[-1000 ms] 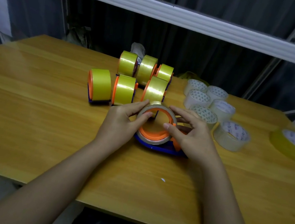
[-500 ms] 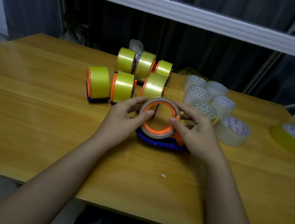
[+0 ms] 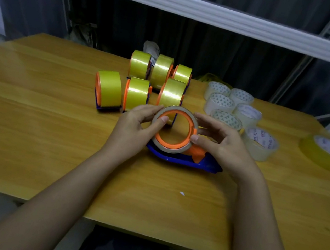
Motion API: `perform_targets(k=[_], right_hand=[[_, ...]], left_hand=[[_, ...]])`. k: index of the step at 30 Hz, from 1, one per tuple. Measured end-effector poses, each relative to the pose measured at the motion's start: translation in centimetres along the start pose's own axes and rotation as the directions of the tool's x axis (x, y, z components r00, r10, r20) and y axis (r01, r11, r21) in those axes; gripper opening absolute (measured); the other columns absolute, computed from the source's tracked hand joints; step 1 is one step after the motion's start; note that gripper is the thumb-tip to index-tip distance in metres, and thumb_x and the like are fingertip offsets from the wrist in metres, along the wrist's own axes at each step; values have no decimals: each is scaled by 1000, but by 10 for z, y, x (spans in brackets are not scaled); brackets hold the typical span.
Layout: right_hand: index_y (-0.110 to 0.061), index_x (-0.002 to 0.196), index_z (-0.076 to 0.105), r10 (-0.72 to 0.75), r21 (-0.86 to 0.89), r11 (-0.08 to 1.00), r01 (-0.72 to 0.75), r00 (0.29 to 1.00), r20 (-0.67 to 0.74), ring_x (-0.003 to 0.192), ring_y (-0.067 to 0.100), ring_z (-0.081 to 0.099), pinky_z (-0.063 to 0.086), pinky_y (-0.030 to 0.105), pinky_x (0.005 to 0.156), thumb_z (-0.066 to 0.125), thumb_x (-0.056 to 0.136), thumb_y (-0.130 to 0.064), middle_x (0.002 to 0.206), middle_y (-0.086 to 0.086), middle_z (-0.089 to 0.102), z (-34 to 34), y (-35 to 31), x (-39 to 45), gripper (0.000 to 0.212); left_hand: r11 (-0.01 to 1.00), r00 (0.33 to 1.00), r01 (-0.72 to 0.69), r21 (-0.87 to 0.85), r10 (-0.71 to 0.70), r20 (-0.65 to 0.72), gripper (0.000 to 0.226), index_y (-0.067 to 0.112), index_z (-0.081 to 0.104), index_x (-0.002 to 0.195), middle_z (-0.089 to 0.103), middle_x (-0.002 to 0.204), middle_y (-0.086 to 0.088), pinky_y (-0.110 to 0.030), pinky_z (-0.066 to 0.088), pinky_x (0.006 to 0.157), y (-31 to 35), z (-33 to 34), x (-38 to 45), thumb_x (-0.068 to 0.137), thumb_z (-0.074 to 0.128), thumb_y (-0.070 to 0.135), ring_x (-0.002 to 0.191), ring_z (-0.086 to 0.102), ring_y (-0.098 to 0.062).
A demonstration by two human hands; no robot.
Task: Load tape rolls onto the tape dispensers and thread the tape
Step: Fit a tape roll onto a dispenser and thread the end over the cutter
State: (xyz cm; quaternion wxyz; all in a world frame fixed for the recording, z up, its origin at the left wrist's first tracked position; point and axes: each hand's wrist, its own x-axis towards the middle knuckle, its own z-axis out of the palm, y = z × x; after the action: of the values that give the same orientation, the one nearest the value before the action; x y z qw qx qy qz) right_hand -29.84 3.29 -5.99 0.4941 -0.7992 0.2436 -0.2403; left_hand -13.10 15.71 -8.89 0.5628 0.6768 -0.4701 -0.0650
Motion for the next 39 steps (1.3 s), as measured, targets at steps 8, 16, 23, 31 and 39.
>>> perform_targets(k=[8,16,23,31,39], right_hand=[[-25,122,61,29,151,988,-29,1000,7,102,9,66,54,26,88,74,73,-13,117,-4,66,-6,-1,-2,51],[-31,117,61,-41,110,993,40,999,6,95,6,64,54,25,89,75,77,-6,118,3,62,0,-3,-3,49],[-28,118,61,-81,97,992,80,997,-3,95,10,62,54,22,83,77,75,-7,118,6,60,9,0,0,50],[-41,119,61,-50,81,995,50,999,1,117,4,56,48,35,100,67,75,-54,120,-12,64,1,3,1,46],[-21,129,57,92,246,956,-160,960,265,115,20,62,48,40,102,81,60,-58,121,4,68,-2,6,0,81]], left_hand=[[999,999,-36,-1,36,3,40,17,60,127,57,110,17,-17,52,86,2,-1,-2,89,62,29,103,55,7],[998,998,-65,-24,65,-3,40,14,60,128,63,123,1,-24,51,94,-1,-3,-2,89,62,26,114,57,-2],[995,995,-102,-4,102,-19,39,12,59,127,61,121,4,-13,47,92,-2,-5,0,89,61,24,110,54,3],[995,997,-76,-67,75,-23,51,16,59,126,65,119,0,-32,53,91,4,-4,-2,86,51,45,111,59,-7],[988,999,-41,-148,41,2,45,13,64,122,69,113,0,-35,53,90,3,-4,-2,89,52,41,108,63,-11]])
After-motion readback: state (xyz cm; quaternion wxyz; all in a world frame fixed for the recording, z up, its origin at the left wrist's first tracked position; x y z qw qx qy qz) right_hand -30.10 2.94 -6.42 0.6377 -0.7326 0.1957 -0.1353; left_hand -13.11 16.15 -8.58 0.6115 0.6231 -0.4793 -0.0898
